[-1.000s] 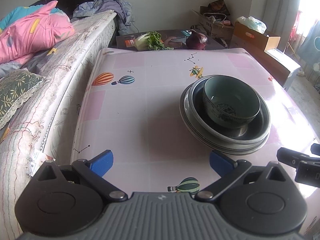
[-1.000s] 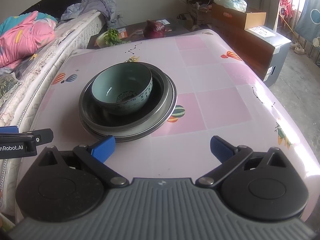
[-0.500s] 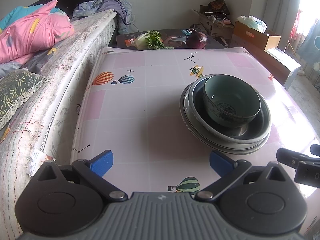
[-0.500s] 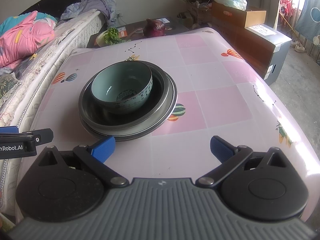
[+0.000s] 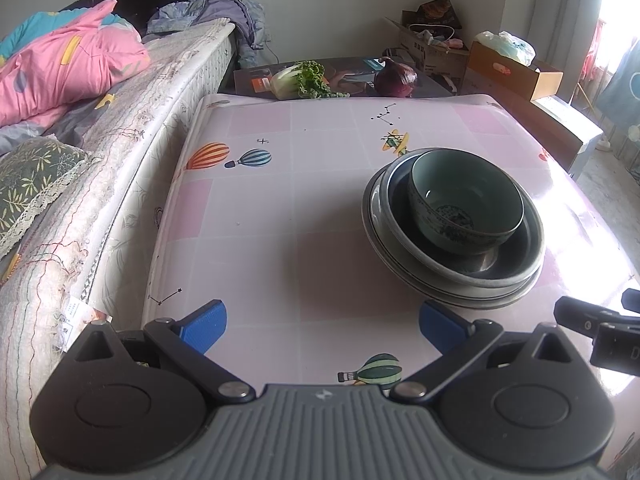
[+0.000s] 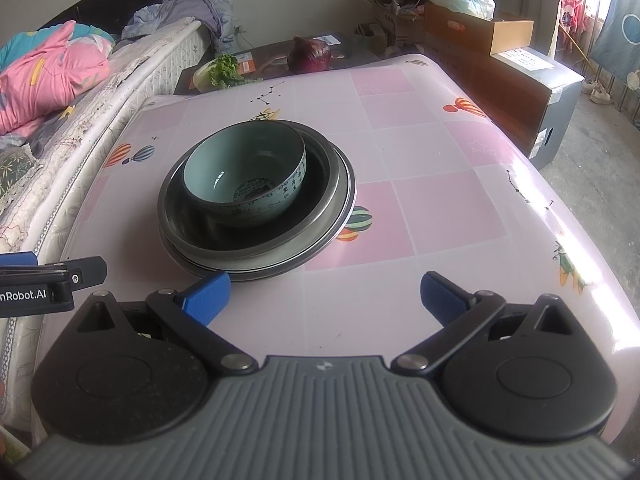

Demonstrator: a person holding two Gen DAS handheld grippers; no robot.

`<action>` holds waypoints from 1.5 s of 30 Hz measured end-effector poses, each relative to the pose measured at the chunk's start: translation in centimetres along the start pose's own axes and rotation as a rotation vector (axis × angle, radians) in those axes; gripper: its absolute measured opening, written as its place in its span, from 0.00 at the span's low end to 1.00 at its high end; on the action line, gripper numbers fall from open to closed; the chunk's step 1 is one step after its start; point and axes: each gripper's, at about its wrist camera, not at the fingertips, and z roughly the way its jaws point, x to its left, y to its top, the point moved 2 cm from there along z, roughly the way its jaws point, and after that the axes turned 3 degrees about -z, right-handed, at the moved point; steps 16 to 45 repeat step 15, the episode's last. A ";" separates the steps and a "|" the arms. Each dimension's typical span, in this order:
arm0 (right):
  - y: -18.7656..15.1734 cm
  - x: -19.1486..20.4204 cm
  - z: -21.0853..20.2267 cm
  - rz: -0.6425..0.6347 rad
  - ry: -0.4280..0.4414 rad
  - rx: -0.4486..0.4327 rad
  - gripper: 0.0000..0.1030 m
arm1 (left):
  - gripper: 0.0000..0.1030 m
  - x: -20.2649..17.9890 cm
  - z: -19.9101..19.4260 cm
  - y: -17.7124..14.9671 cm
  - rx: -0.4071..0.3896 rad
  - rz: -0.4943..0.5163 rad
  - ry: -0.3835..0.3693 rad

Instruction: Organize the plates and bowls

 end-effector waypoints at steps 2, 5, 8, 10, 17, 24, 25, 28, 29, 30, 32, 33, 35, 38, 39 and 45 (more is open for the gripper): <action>0.0 0.0 0.0 0.001 -0.001 0.001 0.99 | 1.00 0.0 0.0 0.0 0.000 0.000 0.000; 0.0 0.0 0.0 0.001 0.000 0.000 0.99 | 1.00 0.0 0.0 0.0 0.000 0.000 0.001; 0.0 0.0 0.0 0.002 -0.001 0.003 0.99 | 1.00 0.0 0.0 0.0 0.001 0.000 -0.001; 0.0 0.1 0.0 0.001 -0.001 0.003 0.99 | 1.00 0.0 0.0 0.0 0.001 -0.001 -0.001; 0.0 0.1 0.0 0.002 -0.001 0.004 0.99 | 1.00 0.0 0.0 0.0 0.001 -0.001 0.000; 0.0 0.1 0.0 0.002 -0.001 0.004 0.99 | 1.00 0.0 0.0 0.0 0.001 -0.001 0.000; 0.0 0.1 0.0 0.002 -0.001 0.004 0.99 | 1.00 0.0 0.0 0.0 0.001 -0.001 0.000; 0.0 0.1 0.0 0.002 -0.001 0.004 0.99 | 1.00 0.0 0.0 0.0 0.001 -0.001 0.000; 0.0 0.1 0.0 0.002 -0.001 0.004 0.99 | 1.00 0.0 0.0 0.0 0.001 -0.001 0.000; 0.0 0.1 0.0 0.002 -0.001 0.004 0.99 | 1.00 0.0 0.0 0.0 0.001 -0.001 0.000; 0.0 0.1 0.0 0.002 -0.001 0.004 0.99 | 1.00 0.0 0.0 0.0 0.001 -0.001 0.000; 0.0 0.1 0.0 0.002 -0.001 0.004 0.99 | 1.00 0.0 0.0 0.0 0.001 -0.001 0.000; 0.0 0.1 0.0 0.002 -0.001 0.004 0.99 | 1.00 0.0 0.0 0.0 0.001 -0.001 0.000; 0.0 0.1 0.0 0.002 -0.001 0.004 0.99 | 1.00 0.0 0.0 0.0 0.001 -0.001 0.000; 0.0 0.1 0.0 0.002 -0.001 0.004 0.99 | 1.00 0.0 0.0 0.0 0.001 -0.001 0.000; 0.0 0.1 0.0 0.002 -0.001 0.004 0.99 | 1.00 0.0 0.0 0.0 0.001 -0.001 0.000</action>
